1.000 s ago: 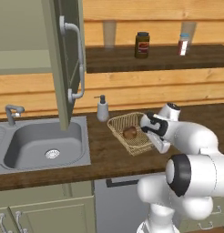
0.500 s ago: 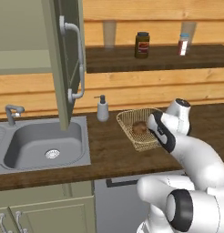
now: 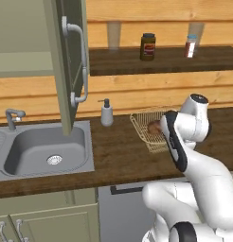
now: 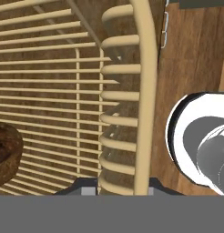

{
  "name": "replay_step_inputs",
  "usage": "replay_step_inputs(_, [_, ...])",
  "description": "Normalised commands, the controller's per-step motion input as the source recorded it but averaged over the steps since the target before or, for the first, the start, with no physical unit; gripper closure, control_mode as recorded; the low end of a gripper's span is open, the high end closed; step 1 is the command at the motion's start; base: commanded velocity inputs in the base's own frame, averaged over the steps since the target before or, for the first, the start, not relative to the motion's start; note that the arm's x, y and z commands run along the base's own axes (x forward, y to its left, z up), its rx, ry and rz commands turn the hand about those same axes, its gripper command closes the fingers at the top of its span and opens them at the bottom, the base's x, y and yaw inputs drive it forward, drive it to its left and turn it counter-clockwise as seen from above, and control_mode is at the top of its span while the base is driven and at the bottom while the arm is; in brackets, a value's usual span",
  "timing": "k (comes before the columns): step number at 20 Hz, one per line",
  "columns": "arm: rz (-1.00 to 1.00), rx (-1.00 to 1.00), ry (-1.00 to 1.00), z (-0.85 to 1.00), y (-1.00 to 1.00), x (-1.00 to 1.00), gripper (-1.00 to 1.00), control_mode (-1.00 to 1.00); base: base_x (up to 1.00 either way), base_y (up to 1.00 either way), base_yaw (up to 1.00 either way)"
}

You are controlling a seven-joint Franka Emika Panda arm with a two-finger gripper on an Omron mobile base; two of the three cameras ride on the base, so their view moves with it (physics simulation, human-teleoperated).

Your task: Open the cabinet, pick up the bread from the cabinet and place it in the basket. Then move the basket to the dining counter.

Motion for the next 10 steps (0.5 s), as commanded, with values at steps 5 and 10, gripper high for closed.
replay_step_inputs(5, [-0.06,-0.04,-0.01,0.22,0.0,-0.06,1.0,-1.0,0.0,0.0,0.0])
replay_step_inputs(10, [-0.03,0.0,0.0,0.19,-0.01,0.0,1.0,-1.0,0.0,0.0,0.0])
